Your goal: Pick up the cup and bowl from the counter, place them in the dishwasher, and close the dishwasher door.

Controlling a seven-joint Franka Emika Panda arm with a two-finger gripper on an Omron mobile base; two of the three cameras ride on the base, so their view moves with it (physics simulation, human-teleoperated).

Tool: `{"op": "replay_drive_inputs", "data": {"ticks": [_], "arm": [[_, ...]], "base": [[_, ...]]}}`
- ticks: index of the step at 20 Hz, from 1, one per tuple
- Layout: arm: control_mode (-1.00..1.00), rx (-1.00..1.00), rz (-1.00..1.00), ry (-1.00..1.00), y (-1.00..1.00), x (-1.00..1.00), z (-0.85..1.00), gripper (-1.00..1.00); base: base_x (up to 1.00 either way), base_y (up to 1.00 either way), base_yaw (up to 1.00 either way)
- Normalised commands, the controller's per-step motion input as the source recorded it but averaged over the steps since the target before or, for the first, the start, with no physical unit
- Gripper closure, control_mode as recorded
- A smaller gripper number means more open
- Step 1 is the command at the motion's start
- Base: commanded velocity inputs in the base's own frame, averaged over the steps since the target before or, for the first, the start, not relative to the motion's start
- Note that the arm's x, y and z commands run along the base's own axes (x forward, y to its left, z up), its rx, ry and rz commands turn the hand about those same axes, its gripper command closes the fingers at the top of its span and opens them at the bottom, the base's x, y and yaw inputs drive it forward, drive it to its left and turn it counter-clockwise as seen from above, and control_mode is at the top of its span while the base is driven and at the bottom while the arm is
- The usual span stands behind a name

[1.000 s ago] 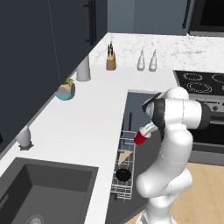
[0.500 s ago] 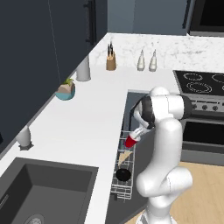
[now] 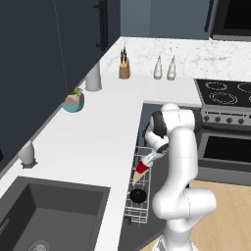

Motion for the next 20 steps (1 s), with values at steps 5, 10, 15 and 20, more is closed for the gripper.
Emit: {"op": "replay_drive_inputs", "data": {"ticks": [5,10,15,20], "arm": [[-1.0,0.03,0.03,0.0,0.01,0.3,-0.7,1.0],[-1.0,0.0,0.0,0.0,0.23,0.29,-0.49,1.0],[-1.0,0.01,0.0,0.0,0.07,0.14,-0.27,1.0],[-1.0,0.0,0.0,0.0,0.0,0.0,-0.6,-1.0]], "base": [[0.0,0.0,0.0],[0.0,0.0,0.0],[0.0,0.0,0.0],[0.0,0.0,0.0]]}}
